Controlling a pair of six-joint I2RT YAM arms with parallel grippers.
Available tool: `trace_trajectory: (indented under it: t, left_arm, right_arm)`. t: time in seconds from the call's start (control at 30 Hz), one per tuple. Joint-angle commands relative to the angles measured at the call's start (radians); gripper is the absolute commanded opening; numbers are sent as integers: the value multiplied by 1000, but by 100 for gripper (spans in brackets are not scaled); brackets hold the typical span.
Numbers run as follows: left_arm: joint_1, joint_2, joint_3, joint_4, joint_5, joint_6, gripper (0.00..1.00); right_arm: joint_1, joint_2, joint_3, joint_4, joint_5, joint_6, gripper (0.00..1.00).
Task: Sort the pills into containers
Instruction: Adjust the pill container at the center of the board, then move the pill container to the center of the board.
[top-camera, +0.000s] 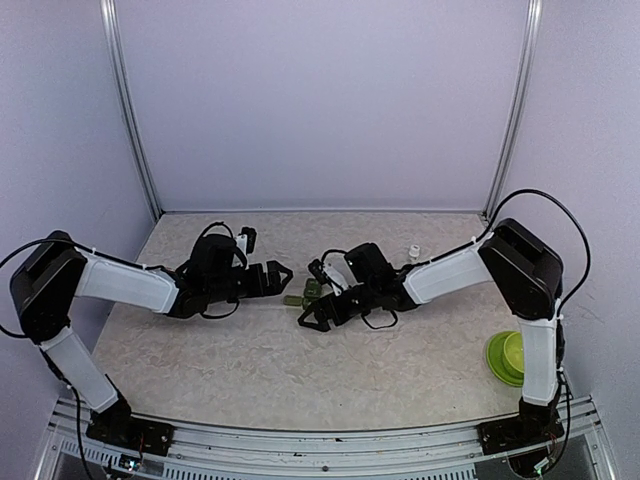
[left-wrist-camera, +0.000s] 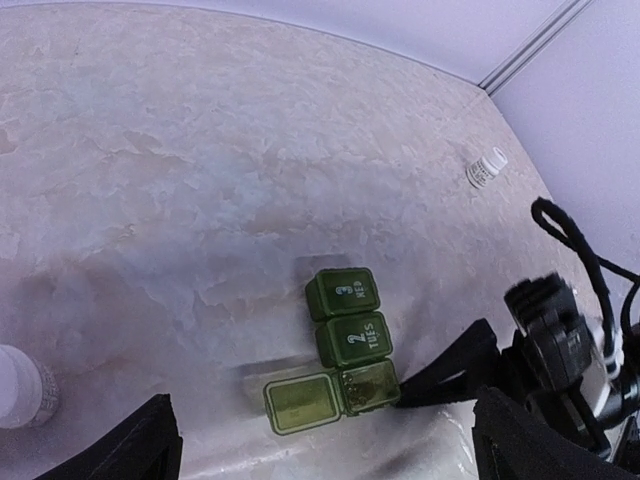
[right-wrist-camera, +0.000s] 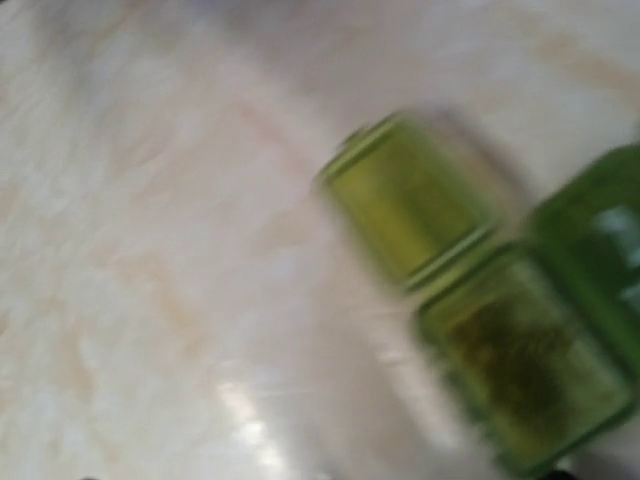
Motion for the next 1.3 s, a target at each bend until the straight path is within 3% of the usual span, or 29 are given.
trace_trajectory:
  t: [0.0, 0.33, 0.77, 1.0, 1.27]
  left_arm:
    - [26, 54, 67, 0, 68, 37, 99]
    - [27, 237, 219, -40, 239, 88, 99]
    - [-23, 439, 424, -128, 295, 151, 99]
    - [-37, 489, 497, -185, 276, 175, 99]
    - [-61, 553, 567, -204, 437, 267, 99]
  right_arm:
    - [27, -44, -35, -1, -16, -9, 93]
    - [-1, -416, -324, -27, 108, 43, 95]
    - [-41, -915, -580, -125, 291, 88, 100]
    - [-42, -1029, -610, -180, 323, 101, 100]
    - [-43, -1006, -614, -177, 327, 81, 100]
